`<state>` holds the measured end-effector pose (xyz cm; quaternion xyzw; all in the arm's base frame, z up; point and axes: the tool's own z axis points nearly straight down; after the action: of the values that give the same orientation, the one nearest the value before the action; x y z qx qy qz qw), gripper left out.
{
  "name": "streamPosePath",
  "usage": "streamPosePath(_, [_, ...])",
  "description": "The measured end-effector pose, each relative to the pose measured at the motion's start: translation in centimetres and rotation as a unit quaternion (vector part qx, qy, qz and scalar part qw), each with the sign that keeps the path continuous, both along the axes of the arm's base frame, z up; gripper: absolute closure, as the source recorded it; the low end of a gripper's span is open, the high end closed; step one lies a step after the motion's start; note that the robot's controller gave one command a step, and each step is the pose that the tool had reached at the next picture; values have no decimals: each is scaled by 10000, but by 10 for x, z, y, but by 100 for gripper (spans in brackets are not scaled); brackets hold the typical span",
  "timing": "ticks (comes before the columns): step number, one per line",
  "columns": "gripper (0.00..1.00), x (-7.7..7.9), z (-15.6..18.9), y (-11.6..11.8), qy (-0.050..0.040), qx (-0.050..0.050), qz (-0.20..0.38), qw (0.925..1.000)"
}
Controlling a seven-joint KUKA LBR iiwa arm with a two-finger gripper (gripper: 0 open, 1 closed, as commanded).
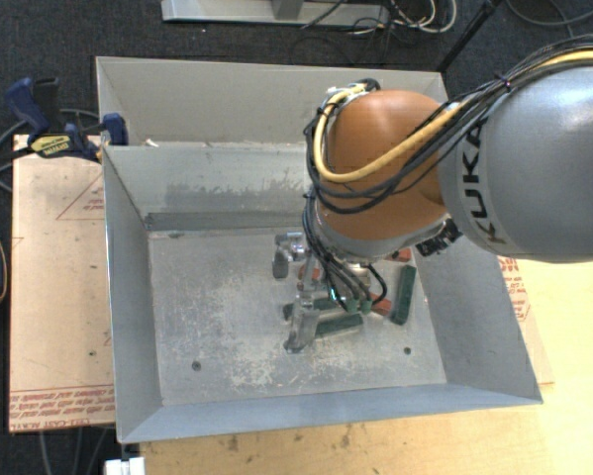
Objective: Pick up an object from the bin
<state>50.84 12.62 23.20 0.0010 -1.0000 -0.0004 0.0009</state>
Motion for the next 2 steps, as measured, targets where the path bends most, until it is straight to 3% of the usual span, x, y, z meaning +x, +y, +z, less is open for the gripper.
streamPosePath(1, [0,13,-16,-72,-6,-18,-6,10000])
streamPosePath(2, [0,29,-166,-75,18,1,-30,10000])
